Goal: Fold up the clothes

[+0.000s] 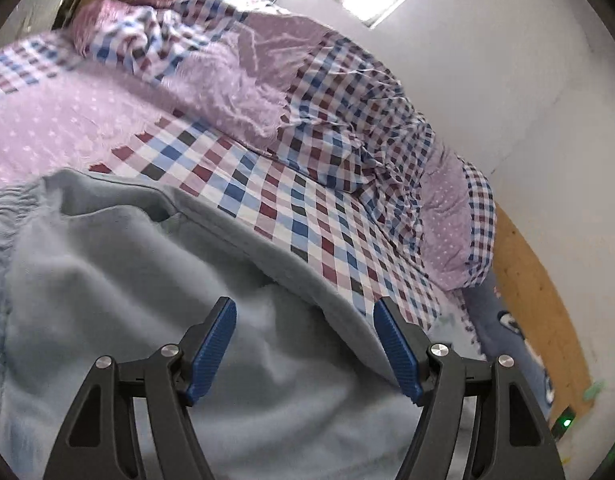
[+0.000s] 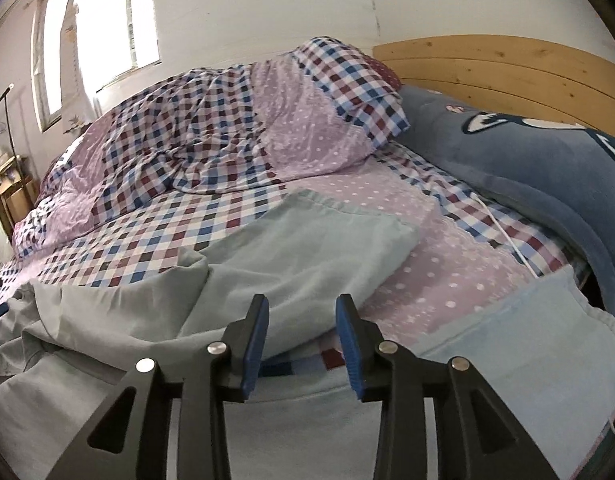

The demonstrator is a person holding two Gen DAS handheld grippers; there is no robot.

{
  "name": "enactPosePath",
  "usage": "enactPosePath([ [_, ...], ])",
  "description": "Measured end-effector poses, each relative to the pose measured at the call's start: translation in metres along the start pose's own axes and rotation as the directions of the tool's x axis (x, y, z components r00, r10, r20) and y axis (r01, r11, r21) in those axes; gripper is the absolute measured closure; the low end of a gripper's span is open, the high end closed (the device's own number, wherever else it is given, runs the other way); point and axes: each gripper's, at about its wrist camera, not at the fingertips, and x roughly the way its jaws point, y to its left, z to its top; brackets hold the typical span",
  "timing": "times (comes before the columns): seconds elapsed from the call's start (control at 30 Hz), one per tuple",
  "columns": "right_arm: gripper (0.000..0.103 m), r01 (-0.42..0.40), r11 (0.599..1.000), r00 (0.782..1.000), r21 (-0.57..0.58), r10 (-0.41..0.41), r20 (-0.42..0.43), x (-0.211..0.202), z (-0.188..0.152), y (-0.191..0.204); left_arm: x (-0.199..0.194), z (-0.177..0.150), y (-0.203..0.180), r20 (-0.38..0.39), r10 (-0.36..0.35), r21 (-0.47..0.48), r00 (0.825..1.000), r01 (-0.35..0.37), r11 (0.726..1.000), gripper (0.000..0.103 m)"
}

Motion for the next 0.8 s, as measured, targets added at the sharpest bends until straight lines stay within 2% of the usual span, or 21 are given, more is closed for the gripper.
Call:
enactPosePath([
  [0.13,0.062,-0.033,0.999,0.999,-0.006,0.033,0.01,0.006,0.013,0.002,0.02,0.021,0.011,-0.024,0.004,-0.022,1.0,-0.005,1.0,0.028],
  [0.23,0.051,-0.092,0.996,0.996,-0.009,0.092,0.023,0.013,0.035,-0.002,0.037,0.031,0.018,-0.075,0.009,-0.044,0.997,-0.012,0.999,0.028],
  [0.4,0.049,-0.146,0.984,0.989,-0.101,0.141,-0.051,0.072,0.084,-0.004,0.06,0.037,0.024,-0.139,0.038,-0.059,0.99,-0.046,0.997,0.029],
  [0.53,0.049,-0.191,0.966,0.978,-0.174,0.172,-0.117,0.121,0.124,-0.006,0.068,0.036,0.019,-0.148,0.061,-0.041,0.987,-0.068,0.997,0.03],
  [0.63,0.049,-0.159,0.957,0.977,-0.243,0.117,-0.178,0.168,0.145,-0.008,0.074,0.038,0.018,-0.155,0.081,-0.031,0.985,-0.087,0.996,0.032],
  [0.7,0.05,-0.163,0.947,0.969,-0.275,0.101,-0.226,0.194,0.151,-0.008,0.076,0.039,0.02,-0.164,0.091,-0.039,0.982,-0.099,0.994,0.038],
  [0.73,0.05,-0.168,0.942,0.964,-0.291,0.095,-0.25,0.207,0.153,-0.007,0.077,0.039,0.021,-0.169,0.096,-0.043,0.981,-0.104,0.994,0.044],
  [0.8,0.05,-0.178,0.931,0.951,-0.32,0.08,-0.298,0.233,0.157,-0.007,0.079,0.04,0.023,-0.176,0.103,-0.048,0.979,-0.113,0.992,0.048],
])
